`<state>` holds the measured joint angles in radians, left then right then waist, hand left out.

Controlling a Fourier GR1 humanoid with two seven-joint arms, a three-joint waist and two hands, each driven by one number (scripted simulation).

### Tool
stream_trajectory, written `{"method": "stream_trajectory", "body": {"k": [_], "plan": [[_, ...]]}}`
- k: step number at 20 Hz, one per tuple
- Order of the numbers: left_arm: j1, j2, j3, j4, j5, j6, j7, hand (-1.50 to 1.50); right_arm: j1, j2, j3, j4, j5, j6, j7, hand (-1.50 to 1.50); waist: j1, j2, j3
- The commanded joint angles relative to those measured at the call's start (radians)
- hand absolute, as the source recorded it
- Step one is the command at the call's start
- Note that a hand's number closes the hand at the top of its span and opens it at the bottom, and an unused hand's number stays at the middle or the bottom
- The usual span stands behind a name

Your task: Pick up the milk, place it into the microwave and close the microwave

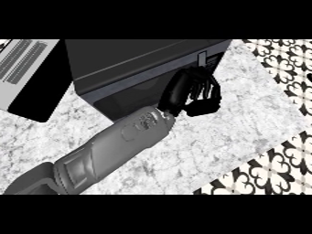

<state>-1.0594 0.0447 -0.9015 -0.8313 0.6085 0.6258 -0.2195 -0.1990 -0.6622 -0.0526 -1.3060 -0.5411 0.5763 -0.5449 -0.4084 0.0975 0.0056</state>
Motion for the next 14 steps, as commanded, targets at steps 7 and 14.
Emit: {"method": "stream_trajectory", "body": {"k": [7, 14], "plan": [[-0.108, -0.044, 0.024, 0.049, 0.044, 0.000, -0.017, 1.50, -0.079, -0.056, 0.099, -0.165, 0.009, 0.183, -0.009, 1.50, -0.028, 0.002, 0.005], [-0.105, -0.043, 0.014, 0.050, 0.063, 0.026, -0.027, 1.50, -0.078, -0.063, 0.144, -0.259, -0.013, 0.196, 0.039, 1.50, -0.060, 0.004, 0.008]]}}
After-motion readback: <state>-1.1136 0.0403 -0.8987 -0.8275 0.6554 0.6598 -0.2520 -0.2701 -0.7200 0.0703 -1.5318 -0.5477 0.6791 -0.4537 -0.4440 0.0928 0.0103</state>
